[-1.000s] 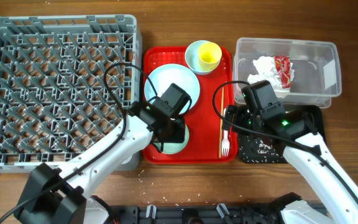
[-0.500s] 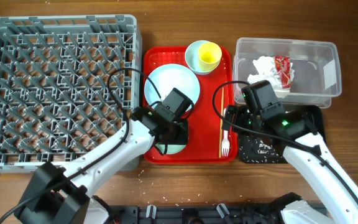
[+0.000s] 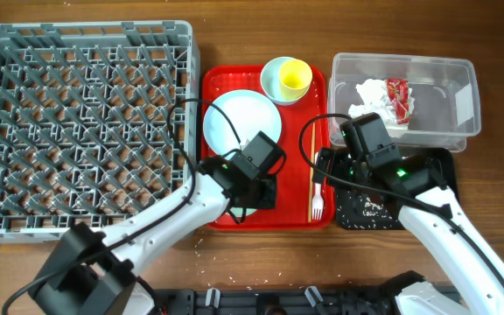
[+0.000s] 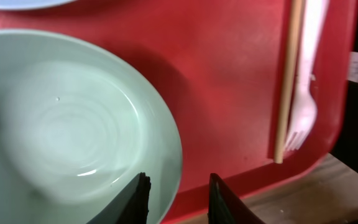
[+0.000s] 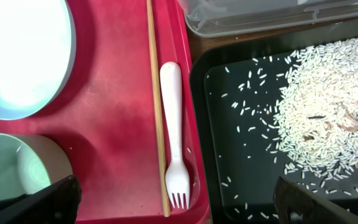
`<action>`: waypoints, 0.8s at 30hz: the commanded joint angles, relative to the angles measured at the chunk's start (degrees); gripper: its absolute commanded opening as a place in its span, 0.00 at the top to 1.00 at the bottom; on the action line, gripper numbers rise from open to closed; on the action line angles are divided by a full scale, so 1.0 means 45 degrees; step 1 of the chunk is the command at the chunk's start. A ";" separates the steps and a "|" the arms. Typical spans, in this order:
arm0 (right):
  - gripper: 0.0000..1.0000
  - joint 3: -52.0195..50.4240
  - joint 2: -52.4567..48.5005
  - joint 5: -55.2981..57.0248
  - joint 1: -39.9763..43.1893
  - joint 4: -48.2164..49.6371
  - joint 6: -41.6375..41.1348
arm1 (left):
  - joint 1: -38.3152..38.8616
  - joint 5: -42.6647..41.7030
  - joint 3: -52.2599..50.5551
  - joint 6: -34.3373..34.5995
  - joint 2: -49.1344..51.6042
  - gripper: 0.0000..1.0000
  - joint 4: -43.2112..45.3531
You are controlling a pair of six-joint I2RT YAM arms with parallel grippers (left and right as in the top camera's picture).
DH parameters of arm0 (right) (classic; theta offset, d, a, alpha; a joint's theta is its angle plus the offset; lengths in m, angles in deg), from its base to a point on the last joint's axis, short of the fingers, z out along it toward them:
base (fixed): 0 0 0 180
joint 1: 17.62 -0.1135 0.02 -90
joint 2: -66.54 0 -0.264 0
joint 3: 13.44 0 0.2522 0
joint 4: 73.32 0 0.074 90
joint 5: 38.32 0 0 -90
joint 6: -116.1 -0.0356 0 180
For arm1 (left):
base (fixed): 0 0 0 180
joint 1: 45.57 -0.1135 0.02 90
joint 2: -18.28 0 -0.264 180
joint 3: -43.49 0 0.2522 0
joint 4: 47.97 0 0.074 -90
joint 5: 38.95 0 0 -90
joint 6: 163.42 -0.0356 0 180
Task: Sort waste into correct bins and load items into the dishwasher rack
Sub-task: 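Lower the left gripper onto the green bowl's rim and grasp it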
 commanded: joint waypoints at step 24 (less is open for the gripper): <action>0.00 0.0146 -0.0034 0.0155 0.0053 0.0034 -0.0044 | 0.0107 0.0442 -0.0083 0.0442 0.1214 0.89 -0.0126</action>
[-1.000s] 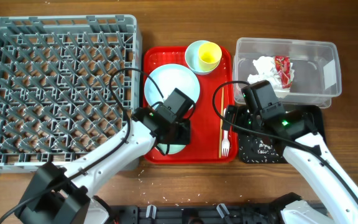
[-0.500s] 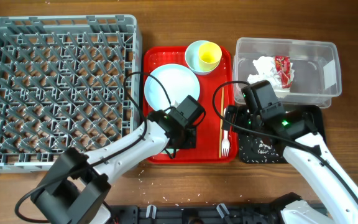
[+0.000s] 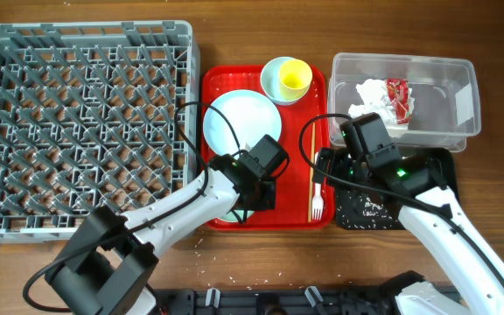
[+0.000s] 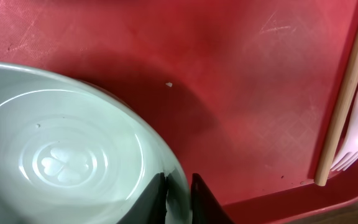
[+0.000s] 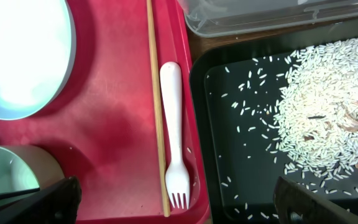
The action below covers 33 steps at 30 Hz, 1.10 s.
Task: Sort waste into correct bins and load items into the dishwasher rack
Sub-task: 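Lower the left gripper onto the green bowl's rim and grasp it, then lift the green bowl and place it upright in the rack's back corner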
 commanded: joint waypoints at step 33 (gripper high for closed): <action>0.00 0.0146 -0.0034 0.0155 0.0053 0.0034 -0.0053 | -0.5455 -1.0467 0.0593 -0.1127 -0.3662 0.96 0.2123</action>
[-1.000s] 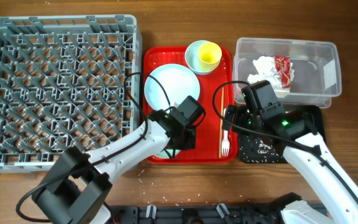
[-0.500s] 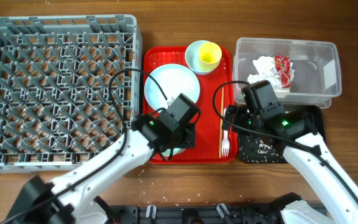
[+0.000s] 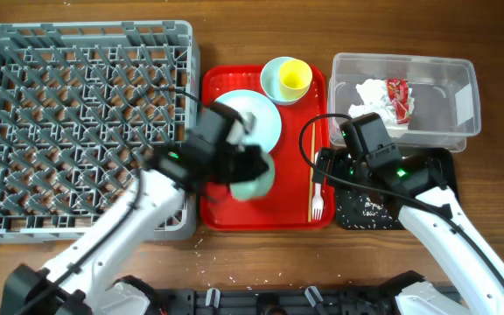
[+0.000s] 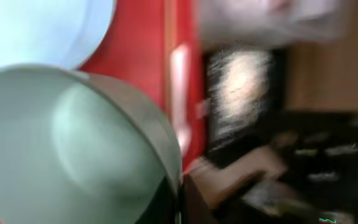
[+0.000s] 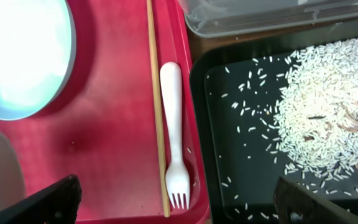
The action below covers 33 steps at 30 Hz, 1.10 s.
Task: Sort waste into correct bins and load items into the dishwasher rack
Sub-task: 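Lift the green bowl and place it upright in the rack's back corner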
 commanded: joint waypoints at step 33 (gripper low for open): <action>0.00 0.0146 -0.0034 0.0155 0.0058 0.0039 -0.0053 | -1.1220 -1.1944 0.3259 1.1079 0.9496 0.96 1.7568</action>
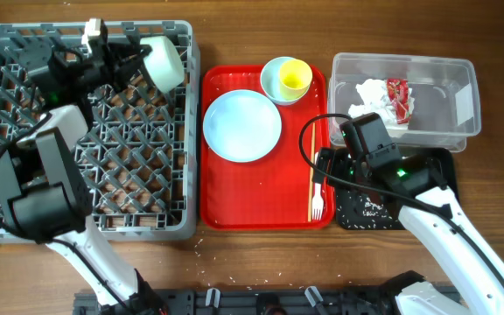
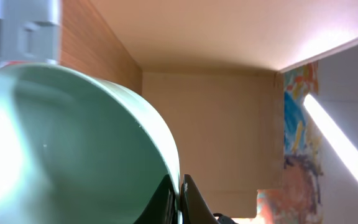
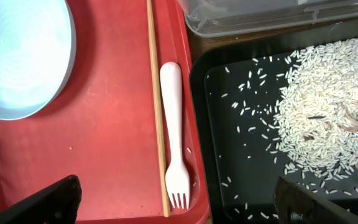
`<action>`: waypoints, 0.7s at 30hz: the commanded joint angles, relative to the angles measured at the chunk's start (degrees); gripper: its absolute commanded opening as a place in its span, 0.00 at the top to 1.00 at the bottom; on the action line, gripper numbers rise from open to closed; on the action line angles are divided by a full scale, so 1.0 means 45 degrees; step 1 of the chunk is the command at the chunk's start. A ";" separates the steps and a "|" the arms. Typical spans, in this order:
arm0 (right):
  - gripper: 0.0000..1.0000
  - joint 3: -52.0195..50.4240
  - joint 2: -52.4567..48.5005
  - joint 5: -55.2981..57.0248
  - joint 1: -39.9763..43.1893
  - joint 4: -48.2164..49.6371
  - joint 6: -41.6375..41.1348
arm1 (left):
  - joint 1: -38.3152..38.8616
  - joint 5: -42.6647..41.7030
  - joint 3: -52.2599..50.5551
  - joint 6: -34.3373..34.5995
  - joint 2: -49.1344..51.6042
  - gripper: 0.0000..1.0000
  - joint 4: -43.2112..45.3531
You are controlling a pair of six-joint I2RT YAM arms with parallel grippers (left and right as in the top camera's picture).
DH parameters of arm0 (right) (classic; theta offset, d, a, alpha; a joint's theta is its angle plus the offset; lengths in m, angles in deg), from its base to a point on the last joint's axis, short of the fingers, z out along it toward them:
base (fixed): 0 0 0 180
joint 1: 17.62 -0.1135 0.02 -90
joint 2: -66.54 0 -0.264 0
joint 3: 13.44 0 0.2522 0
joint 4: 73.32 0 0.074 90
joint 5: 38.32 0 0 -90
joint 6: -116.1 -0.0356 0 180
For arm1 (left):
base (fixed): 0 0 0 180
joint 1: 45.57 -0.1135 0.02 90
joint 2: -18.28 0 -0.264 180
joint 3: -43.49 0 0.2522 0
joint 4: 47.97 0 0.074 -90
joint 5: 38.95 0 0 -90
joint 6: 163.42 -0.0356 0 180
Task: Sort waste into correct bins and load items into the dishwasher rack
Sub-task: 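Lift the green bowl and place it upright in the rack's back corner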
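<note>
A pale green bowl (image 1: pixel 164 59) hangs tipped on its side over the far right corner of the grey dishwasher rack (image 1: pixel 86 230). My left gripper (image 1: pixel 145 54) is shut on its rim. In the left wrist view the bowl (image 2: pixel 73 143) fills the left half, with the left gripper (image 2: pixel 179 196) pinching its edge. On the red tray (image 1: pixel 261 197) lie a light blue plate (image 1: pixel 241 125), a wooden chopstick (image 3: pixel 156 106) and a white fork (image 3: pixel 174 137). My right gripper (image 3: pixel 179 211) hovers wide open over the tray's right edge, holding nothing.
A small bowl holding a yellow cup (image 1: pixel 294 77) stands at the tray's far end. A clear bin (image 1: pixel 462 87) with tissue and a red wrapper is at the far right. A black tray (image 3: pixel 241 93) with spilled rice lies in front of it.
The left gripper, with the green bowl in it, has gone from above the tray's left side to the rack's far right corner. The bowl is now tipped on its side. The right arm is unmoved.
The left gripper stood open astride the rim of the green bowl on the tray's near part. Then it was shut on that rim. Then the bowl was off the tray, held over its left side, and now it is over the rack.
</note>
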 commanded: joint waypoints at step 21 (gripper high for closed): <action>0.00 0.0146 -0.0034 0.0155 0.0058 0.0039 -0.0049 | 0.1044 0.4425 0.1535 -0.0724 0.0787 0.96 0.1273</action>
